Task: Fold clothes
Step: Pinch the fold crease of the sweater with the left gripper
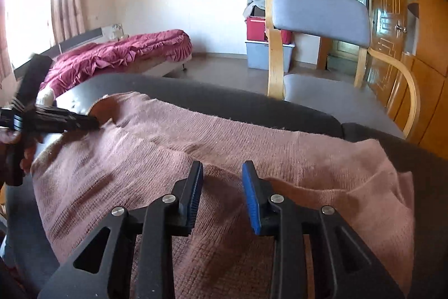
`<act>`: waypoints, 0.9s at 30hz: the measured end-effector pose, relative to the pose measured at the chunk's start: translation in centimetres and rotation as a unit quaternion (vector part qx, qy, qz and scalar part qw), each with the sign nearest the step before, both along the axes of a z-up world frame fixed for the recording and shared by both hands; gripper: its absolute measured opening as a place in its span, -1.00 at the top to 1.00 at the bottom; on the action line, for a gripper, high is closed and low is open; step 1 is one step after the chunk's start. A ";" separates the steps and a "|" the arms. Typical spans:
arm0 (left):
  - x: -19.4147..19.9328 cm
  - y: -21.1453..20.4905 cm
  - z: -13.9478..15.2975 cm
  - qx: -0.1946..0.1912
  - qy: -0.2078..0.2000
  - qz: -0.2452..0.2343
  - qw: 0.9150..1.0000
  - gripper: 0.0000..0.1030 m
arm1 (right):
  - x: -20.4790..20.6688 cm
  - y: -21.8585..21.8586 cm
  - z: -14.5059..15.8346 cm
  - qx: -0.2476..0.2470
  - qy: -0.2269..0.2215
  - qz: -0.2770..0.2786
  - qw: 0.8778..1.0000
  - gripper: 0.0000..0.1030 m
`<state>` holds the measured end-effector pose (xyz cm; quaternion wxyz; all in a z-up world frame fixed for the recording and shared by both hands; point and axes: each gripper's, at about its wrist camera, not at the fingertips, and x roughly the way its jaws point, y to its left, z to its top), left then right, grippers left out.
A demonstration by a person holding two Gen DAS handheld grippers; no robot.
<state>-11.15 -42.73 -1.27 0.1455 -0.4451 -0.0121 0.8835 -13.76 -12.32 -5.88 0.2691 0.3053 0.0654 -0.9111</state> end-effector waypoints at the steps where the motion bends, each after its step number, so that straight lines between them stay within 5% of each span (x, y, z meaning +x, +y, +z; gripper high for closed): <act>1: 0.0 0.0 0.0 -0.001 0.006 -0.005 1.000 0.56 | -0.1 0.1 -0.1 -0.003 -0.002 0.000 1.000 0.38; 7: 0.0 0.5 -0.4 -0.006 0.013 -0.011 1.000 0.48 | -0.2 0.0 -0.5 -0.004 -0.006 -0.003 1.000 0.38; 11: 0.3 1.8 -0.3 -0.052 0.023 -0.028 0.998 0.51 | -0.1 0.8 -0.4 -0.022 -0.005 -0.009 1.000 0.38; 15: 0.8 2.2 0.2 -0.060 0.045 -0.021 0.997 0.95 | -0.5 1.7 -0.4 -0.045 -0.013 -0.019 0.999 0.38; 17: 1.1 2.4 0.4 -0.061 0.057 -0.016 0.996 0.95 | -0.6 2.2 -0.4 -0.055 -0.015 -0.025 0.998 0.38; 27: 0.8 -2.3 5.2 -0.005 0.147 0.104 0.984 0.96 | 0.1 3.2 0.2 -0.086 0.002 -0.027 0.996 0.38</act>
